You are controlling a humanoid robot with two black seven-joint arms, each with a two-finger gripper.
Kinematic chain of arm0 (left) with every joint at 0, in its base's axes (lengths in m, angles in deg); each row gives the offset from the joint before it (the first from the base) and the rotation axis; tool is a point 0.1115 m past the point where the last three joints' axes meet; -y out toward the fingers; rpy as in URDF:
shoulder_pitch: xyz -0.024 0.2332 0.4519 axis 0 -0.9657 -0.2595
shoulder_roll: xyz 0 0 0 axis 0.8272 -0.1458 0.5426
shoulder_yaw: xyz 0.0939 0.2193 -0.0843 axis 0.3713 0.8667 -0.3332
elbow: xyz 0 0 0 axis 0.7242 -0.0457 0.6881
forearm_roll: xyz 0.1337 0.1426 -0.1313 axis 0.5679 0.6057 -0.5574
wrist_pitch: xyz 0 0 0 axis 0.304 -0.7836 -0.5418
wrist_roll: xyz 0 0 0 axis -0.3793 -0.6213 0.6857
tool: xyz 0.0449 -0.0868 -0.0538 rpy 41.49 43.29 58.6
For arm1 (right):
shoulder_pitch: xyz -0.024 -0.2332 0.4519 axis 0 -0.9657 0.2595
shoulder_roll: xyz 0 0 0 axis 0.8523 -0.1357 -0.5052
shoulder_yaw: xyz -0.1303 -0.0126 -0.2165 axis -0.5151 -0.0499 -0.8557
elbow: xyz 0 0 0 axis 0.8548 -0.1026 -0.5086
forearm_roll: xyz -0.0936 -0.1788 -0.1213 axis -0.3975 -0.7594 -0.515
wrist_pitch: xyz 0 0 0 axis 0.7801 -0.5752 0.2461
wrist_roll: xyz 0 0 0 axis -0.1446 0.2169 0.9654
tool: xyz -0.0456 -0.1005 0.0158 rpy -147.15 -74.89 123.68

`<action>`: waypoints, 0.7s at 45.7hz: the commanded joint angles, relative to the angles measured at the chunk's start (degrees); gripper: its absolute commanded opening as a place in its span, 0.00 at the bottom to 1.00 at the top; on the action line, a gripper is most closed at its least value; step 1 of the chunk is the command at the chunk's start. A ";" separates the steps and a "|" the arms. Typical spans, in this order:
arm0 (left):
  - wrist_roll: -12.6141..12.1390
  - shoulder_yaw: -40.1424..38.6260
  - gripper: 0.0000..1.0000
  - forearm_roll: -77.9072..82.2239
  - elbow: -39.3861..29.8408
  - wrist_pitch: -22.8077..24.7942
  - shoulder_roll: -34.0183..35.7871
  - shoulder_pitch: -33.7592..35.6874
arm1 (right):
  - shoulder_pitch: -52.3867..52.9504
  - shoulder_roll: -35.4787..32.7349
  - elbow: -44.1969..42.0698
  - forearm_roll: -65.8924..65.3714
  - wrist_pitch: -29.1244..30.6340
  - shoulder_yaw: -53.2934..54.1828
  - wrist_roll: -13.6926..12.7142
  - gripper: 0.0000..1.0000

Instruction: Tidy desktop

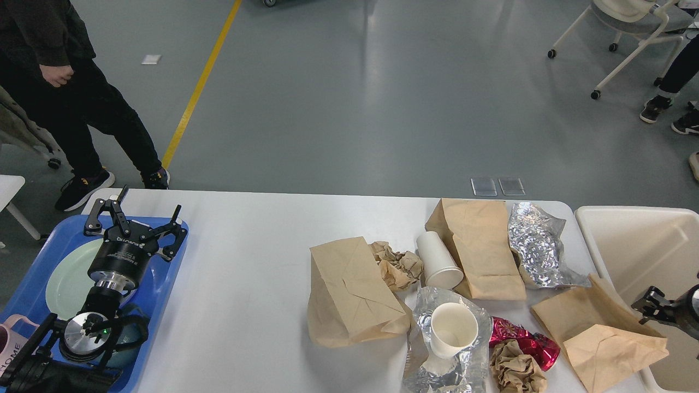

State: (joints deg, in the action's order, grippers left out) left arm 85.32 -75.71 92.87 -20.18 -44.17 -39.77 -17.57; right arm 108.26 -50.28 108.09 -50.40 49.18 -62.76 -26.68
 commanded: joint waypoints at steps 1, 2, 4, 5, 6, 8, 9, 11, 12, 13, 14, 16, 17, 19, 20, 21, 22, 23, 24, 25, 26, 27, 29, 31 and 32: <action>0.00 0.00 0.97 0.00 -0.04 0.00 0.01 0.00 | -3.15 0.98 -3.97 0.13 -0.39 1.91 0.01 0.94; 0.00 0.00 0.97 0.00 -0.04 0.00 0.01 0.00 | -4.20 1.06 -4.85 0.13 -0.39 2.53 0.01 0.94; 0.00 0.00 0.97 0.00 -0.04 0.00 0.01 0.00 | -5.96 1.15 -6.25 0.13 -0.39 3.85 0.01 0.94; 0.00 0.00 0.97 0.00 0.05 0.00 0.01 0.00 | -6.75 1.33 -6.78 0.22 -0.39 4.46 0.01 0.94; 0.00 0.00 0.97 0.00 -0.04 0.00 0.01 0.00 | -7.46 1.33 -7.22 0.13 -0.39 5.16 0.01 0.94; 0.00 0.00 0.97 0.00 -0.04 0.00 0.01 0.00 | -8.43 1.33 -7.93 0.22 -0.39 6.40 0.01 0.94; 0.00 0.00 0.97 0.00 0.05 0.00 -0.07 0.00 | -8.78 1.33 -8.19 0.22 -0.39 6.92 0.01 0.94; 0.00 0.00 0.97 0.00 0.05 0.00 -0.07 0.00 | -9.13 1.42 -8.46 0.22 -0.30 7.80 0.01 0.95; 0.00 0.00 0.97 0.00 0.05 0.00 0.01 0.00 | -9.31 1.42 -8.55 0.22 -0.30 8.16 0.01 0.95; 0.00 0.00 0.97 0.00 0.05 0.00 0.01 0.00 | -9.48 1.42 -8.55 0.22 -0.30 8.42 0.01 0.95; 0.00 0.00 0.97 0.00 -0.04 0.00 -0.07 0.00 | -9.66 1.42 -8.55 0.22 -0.30 8.60 0.01 0.95; 0.00 0.00 0.97 0.00 0.05 0.00 0.01 0.00 | -9.75 1.33 -8.63 0.30 -0.39 9.21 0.01 0.94; 0.00 0.00 0.97 0.00 0.05 0.00 0.01 0.00 | -9.66 0.98 -8.55 0.30 -0.39 9.82 0.01 0.94; 0.00 0.00 0.97 0.00 0.05 0.00 0.01 0.00 | -9.66 0.72 -8.63 0.74 -0.21 10.70 0.01 0.95; 0.00 0.00 0.97 0.00 0.05 0.00 0.01 0.00 | -9.66 0.63 -8.63 1.01 -0.12 11.14 0.01 0.94; 0.00 0.00 0.97 0.00 -0.04 0.00 -0.07 0.00 | -9.66 0.54 -8.63 1.36 0.05 11.58 0.01 0.95; 0.00 0.00 0.97 0.00 0.05 0.00 -0.07 0.00 | -9.58 0.54 -8.55 1.62 0.31 11.93 0.01 0.95; 0.00 0.00 0.97 0.00 0.05 0.00 0.01 0.00 | -9.49 0.36 -8.55 1.88 0.58 12.29 0.01 0.95; 0.00 0.00 0.97 0.00 0.05 0.00 0.01 0.00 | -9.31 0.19 -8.55 1.97 0.67 12.46 0.01 0.95; 0.00 0.00 0.97 0.00 -0.04 0.00 0.01 0.00 | -9.05 -0.07 -8.55 2.15 0.76 12.47 0.01 0.95; 0.00 0.00 0.97 0.00 0.05 0.00 0.01 0.00 | -8.79 -0.51 -8.46 2.24 0.84 12.55 0.01 0.95; 0.00 0.00 0.97 0.00 0.05 0.00 -0.07 0.00 | -8.70 -0.95 -8.37 2.24 1.28 12.55 0.01 0.95; 0.00 0.00 0.97 0.00 -0.04 0.00 0.01 0.00 | -8.52 -1.57 -8.37 2.24 2.51 12.82 0.18 0.95; 0.00 0.00 0.97 0.00 0.05 0.00 0.01 0.00 | -7.99 -1.92 -8.37 2.24 4.09 12.82 0.27 0.95; 0.00 0.00 0.97 0.00 -0.04 0.00 0.01 0.00 | -7.64 -2.01 -8.37 2.33 4.97 12.82 0.27 0.95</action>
State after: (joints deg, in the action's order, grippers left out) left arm 85.32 -75.71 92.87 -20.16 -44.17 -39.79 -17.57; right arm 99.53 -51.27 99.63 -48.25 50.92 -50.20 -26.59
